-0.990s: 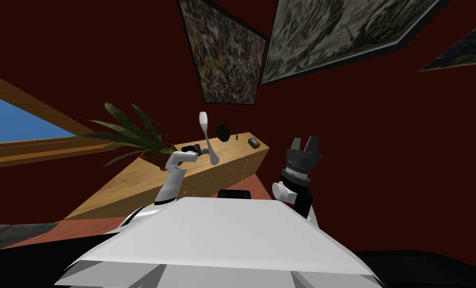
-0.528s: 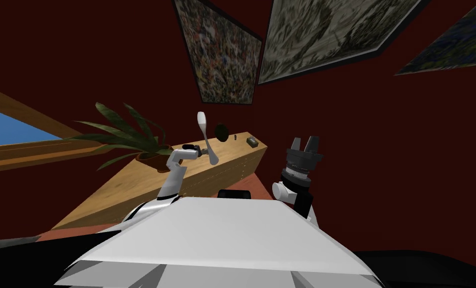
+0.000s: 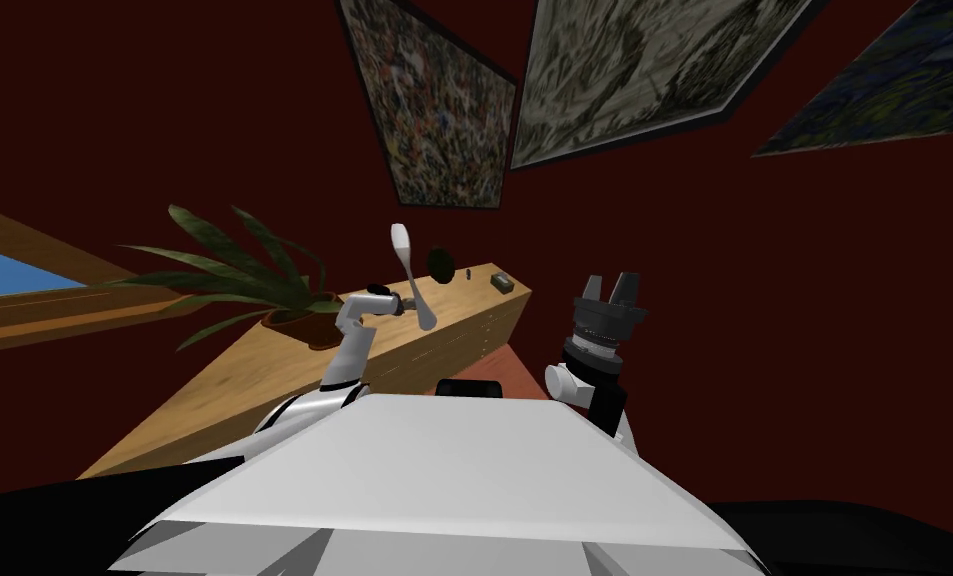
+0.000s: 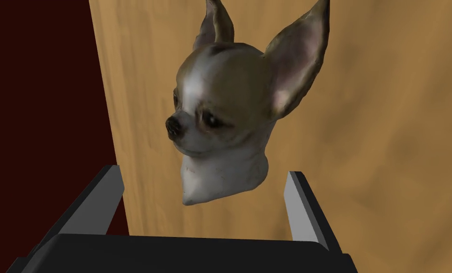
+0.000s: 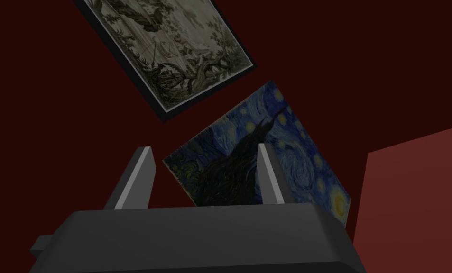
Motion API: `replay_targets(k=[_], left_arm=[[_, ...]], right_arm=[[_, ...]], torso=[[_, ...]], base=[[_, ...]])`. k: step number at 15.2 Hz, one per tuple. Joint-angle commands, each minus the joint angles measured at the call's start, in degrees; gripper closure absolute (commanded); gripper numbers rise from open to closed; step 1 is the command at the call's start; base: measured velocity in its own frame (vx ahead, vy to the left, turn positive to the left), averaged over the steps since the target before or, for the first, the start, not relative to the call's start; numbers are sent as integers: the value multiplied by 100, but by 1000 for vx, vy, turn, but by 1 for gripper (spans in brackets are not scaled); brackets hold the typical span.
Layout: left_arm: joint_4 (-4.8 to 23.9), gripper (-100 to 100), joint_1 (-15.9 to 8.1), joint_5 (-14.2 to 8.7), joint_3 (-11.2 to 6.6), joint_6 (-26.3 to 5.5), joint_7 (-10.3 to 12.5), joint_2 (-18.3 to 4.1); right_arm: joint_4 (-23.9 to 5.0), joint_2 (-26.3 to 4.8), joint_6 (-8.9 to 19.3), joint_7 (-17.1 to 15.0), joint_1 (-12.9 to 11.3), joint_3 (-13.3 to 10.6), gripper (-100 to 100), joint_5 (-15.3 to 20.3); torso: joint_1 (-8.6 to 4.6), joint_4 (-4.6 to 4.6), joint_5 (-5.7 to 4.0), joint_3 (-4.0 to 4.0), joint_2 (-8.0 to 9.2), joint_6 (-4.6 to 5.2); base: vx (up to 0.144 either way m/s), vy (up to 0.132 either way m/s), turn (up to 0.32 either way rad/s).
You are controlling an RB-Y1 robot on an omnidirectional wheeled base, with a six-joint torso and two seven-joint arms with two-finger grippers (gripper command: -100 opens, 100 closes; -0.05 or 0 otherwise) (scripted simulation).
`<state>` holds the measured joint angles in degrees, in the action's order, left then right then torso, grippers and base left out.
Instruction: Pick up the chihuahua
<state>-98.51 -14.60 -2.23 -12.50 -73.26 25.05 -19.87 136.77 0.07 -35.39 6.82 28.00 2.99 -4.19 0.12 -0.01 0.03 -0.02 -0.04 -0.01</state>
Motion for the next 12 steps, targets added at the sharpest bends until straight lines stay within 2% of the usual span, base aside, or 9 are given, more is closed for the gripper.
replay_targets(k=[1,2,3,6,7,8,9,12], left_arm=[[50,-100,-67,-8,-16,-165,56,0],[29,-100,-34,-4,-8,-71,25,-1],[213,-100,-46,91,-80,33,118,0],[434,-100,-52,211,-168,195,223,0],[478,-100,-53,235,-185,228,244,1],[373,-100,-30,186,-160,157,199,0],[394,100,-32,192,-168,180,210,-3],[394,100,-31,192,-167,181,209,-3]], right_arm=[[0,0,0,0,0,0,0,0],[0,0,0,0,0,0,0,0],[0,0,0,0,0,0,0,0],[0,0,0,0,-1,0,0,0],[0,0,0,0,-1,0,0,0],[0,0,0,0,-1,0,0,0],[0,0,0,0,0,0,0,0],[0,0,0,0,0,0,0,0]], torso=[[0,0,0,0,0,0],[0,0,0,0,0,0],[-2,0,0,0,-1,-1],[12,1,3,4,8,2],[15,1,4,6,11,2],[15,0,5,5,10,2],[10,0,4,3,6,0],[-4,-2,1,-4,-6,-1]], base=[[-10,22,-66],[-6,13,-27],[-16,25,-217],[-39,58,-252],[-45,55,-163],[-25,31,-63],[-11,12,-3],[-3,3,-1]])
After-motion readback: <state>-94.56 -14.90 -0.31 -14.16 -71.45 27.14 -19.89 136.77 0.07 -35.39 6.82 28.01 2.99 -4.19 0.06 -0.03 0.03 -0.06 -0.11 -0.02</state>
